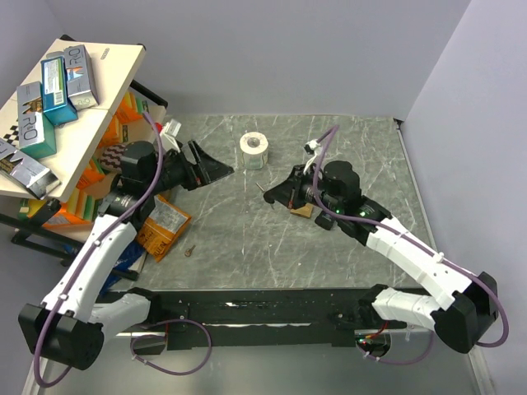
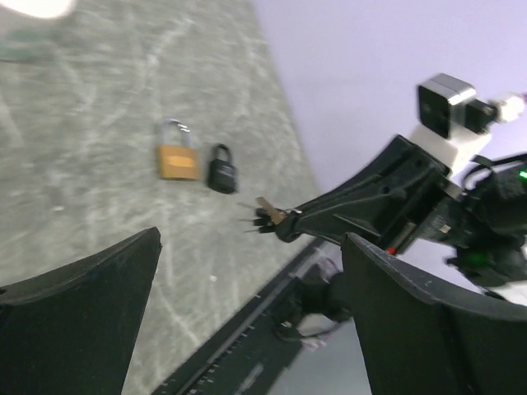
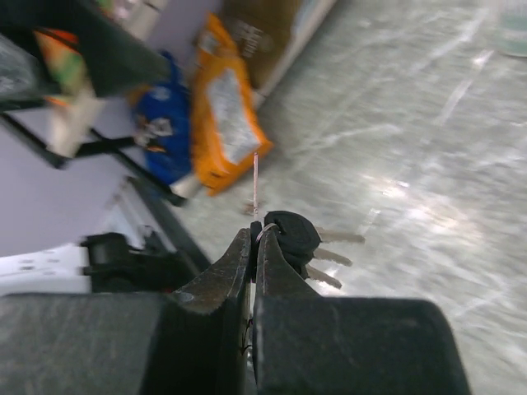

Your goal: Unlock with the key

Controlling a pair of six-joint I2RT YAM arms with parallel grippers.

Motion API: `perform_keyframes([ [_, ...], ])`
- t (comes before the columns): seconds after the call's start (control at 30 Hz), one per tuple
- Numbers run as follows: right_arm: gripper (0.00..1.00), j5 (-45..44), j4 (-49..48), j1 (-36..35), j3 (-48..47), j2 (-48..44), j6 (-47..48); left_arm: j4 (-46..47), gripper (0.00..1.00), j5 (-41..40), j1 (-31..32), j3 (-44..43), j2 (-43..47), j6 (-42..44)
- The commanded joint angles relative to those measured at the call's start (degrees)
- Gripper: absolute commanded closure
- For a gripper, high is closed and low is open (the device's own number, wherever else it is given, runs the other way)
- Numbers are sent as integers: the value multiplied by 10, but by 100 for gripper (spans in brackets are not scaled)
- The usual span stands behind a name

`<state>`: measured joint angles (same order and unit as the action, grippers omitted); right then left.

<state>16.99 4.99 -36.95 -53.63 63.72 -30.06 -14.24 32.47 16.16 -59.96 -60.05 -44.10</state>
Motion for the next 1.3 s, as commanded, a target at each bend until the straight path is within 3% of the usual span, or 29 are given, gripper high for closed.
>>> perform_keyframes([
  [0.0,100,33,-96,2,14,-32,-75,121,3,102,2,15,-9,-86],
  [0.23,100,-43,-10,-30,-46,-10,33,-79,1,27,33,-99,-88,-90],
  [0.43,100,-213,38,-117,-115,32,140,-170,6,8,50,-139,-143,-126],
  [0.63,100,-299,39,-172,-133,59,192,-183,10,9,56,-148,-159,-136],
  [0.77,100,-350,39,-201,-148,75,240,-180,19,15,62,-142,-161,-140],
  [0.97,100,-390,33,-231,-162,100,286,-174,19,22,74,-143,-172,-142],
  [1.27,100,-405,25,-246,-160,110,296,-175,58,25,82,-147,-183,-141],
])
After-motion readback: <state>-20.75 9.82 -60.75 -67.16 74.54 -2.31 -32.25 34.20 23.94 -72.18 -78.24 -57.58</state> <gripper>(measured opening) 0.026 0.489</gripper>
